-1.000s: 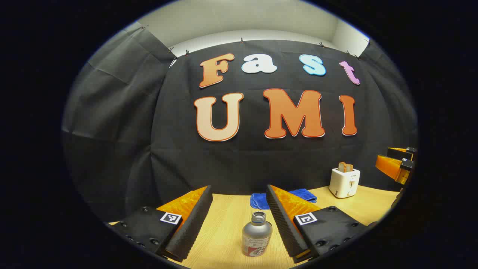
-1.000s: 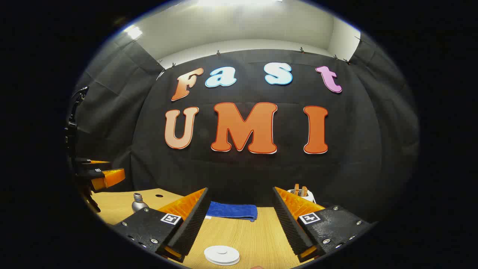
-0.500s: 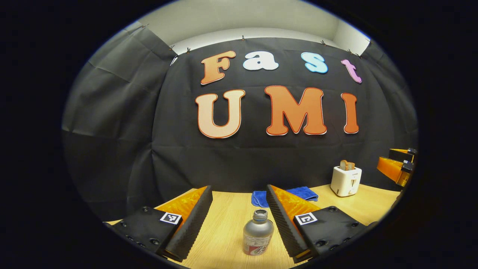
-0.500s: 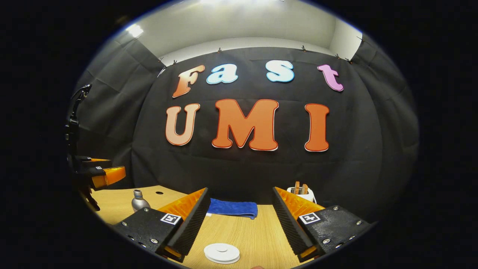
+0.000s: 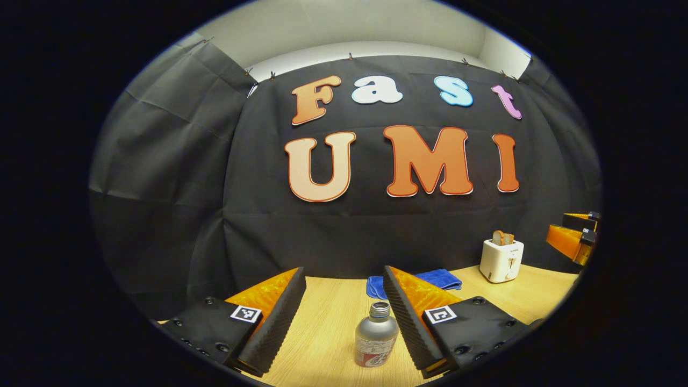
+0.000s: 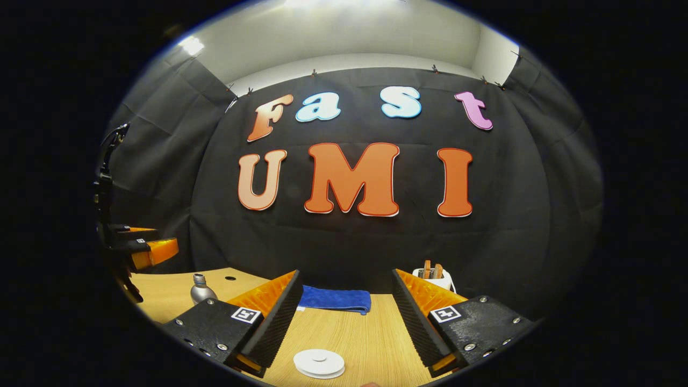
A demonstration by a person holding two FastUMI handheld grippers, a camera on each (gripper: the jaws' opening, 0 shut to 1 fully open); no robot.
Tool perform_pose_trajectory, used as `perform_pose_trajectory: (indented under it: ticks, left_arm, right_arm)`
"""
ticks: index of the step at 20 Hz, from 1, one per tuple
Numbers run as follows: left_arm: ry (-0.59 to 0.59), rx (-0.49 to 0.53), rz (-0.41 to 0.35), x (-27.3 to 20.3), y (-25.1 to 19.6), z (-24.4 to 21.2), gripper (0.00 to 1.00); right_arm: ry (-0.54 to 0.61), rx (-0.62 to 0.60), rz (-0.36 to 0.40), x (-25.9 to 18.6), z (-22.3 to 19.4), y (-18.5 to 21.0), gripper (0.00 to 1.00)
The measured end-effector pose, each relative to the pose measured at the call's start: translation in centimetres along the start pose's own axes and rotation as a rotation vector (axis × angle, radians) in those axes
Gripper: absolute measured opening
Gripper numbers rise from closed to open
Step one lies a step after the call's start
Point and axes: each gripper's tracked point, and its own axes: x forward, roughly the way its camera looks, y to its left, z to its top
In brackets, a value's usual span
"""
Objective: Open the teacup lid with one hand, grasp the water bottle and pour water into the teacup with the other hand; after pouring, place the water bottle on the coaster and then close the teacup lid.
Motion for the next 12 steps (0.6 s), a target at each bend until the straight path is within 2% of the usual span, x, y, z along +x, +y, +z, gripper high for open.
perform_pose_trajectory:
  ticks: [7,8,12]
  left_arm:
    - [0.032,-0.009,0.012,-0.2,0.4,-1.0,0.96]
    - [0.032,-0.009,0.015,-0.3,0.5,-1.0,0.93]
    - [0.048,-0.007,0.021,-0.4,0.8,-1.7,0.96]
  right_arm:
    - [0.085,0.056,0.040,0.4,-3.9,0.8,0.99]
    - [0.100,0.057,0.041,0.5,-4.5,0.8,0.99]
    - [0.154,0.072,0.059,0.9,-7.1,1.3,0.98]
